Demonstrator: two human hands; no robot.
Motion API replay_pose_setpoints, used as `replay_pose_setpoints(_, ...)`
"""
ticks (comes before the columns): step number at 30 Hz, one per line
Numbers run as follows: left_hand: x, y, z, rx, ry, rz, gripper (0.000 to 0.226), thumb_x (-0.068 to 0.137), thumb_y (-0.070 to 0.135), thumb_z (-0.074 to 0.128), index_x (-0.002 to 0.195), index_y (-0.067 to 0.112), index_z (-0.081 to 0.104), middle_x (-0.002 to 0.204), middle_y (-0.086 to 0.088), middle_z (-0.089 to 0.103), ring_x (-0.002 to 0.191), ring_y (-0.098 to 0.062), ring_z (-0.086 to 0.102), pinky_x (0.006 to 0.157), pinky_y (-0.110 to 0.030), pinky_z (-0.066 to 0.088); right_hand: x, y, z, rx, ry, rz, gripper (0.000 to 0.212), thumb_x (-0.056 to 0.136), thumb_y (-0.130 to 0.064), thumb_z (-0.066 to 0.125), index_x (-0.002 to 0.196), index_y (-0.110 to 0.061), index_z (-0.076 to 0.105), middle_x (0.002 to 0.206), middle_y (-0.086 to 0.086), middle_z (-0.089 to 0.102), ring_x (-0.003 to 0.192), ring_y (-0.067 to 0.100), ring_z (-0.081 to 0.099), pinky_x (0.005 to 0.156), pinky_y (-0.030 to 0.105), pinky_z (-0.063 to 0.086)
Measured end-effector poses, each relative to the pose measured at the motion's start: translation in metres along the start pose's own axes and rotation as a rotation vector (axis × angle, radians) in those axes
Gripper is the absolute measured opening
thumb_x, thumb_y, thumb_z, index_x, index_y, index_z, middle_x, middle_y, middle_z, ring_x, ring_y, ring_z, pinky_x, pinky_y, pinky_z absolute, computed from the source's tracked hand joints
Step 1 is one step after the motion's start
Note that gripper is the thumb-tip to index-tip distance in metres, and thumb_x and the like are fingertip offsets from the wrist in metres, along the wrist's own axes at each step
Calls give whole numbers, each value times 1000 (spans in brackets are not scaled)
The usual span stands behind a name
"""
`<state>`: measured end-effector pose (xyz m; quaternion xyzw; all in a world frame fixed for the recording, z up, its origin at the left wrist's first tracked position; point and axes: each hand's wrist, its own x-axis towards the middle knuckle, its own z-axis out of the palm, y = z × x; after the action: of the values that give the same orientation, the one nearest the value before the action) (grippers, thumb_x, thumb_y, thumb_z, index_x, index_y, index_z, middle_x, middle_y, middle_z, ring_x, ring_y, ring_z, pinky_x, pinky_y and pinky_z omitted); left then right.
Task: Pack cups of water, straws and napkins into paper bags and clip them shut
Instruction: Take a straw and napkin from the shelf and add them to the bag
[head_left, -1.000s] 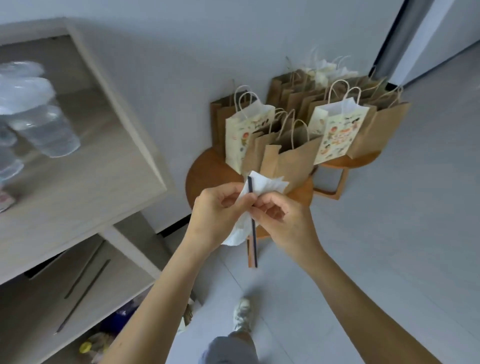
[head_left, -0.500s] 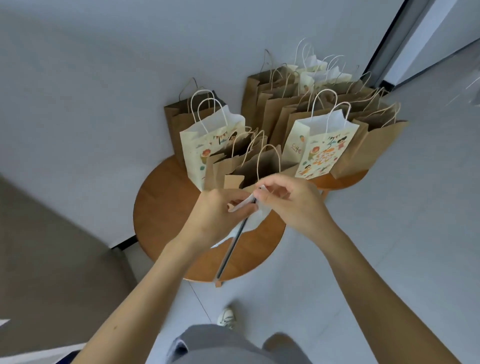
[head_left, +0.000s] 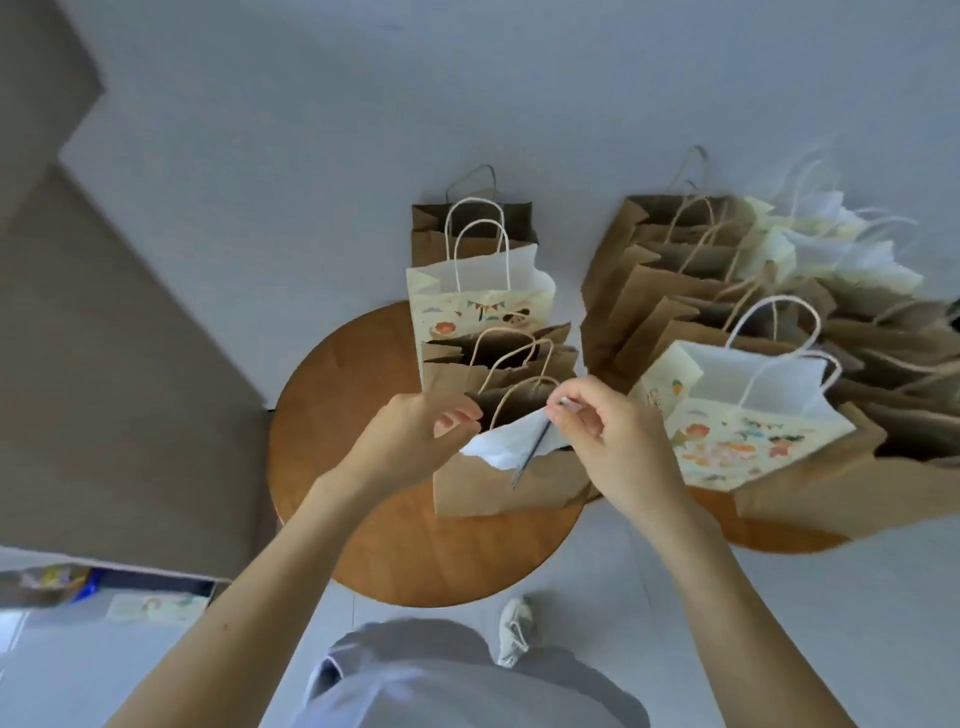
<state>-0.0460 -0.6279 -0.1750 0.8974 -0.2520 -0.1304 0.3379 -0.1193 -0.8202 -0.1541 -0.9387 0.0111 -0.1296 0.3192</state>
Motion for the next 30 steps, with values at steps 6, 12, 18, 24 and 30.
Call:
replay_pose_setpoints(6,25,-13,44,77,77,-240,24,93,25,51,114,24,63,108,3,66,96,-16,58,79,-34,51,29,32,-20,-27,65,-158,25,88,-29,54,99,-10,65,81,2,70,68,13,64,51,6,36)
replay_pose_setpoints(12,35,-32,65,241,33,-306,31,95,18,45,123,25,57,124,10,58,123,-22,34,97,-31,35,40,46,-8,51,72,-201,31,89,-35,50,99,-10,66,86,3,70,74,12,65,57,5,41)
replay_pose_setpoints(18,42,-36,66,363,-72,-360,46,90,33,53,135,28,43,138,6,41,133,-23,13,106,-37,25,42,40,-7,190,255,-237,30,94,-34,47,95,-8,61,75,-15,52,61,-9,49,52,-2,33)
replay_pose_setpoints(24,40,-39,64,371,-171,-324,97,72,56,68,147,26,14,152,8,18,138,-24,3,110,-47,17,42,42,-12,285,498,-219,20,95,-36,43,99,-17,46,80,-13,52,72,1,55,50,9,42)
replay_pose_setpoints(30,36,-38,71,306,-182,-364,118,67,61,71,147,23,-7,155,3,2,141,-26,-7,114,-49,8,44,50,-11,237,490,-196,24,97,-39,39,100,-16,46,77,-10,53,65,6,53,47,10,40)
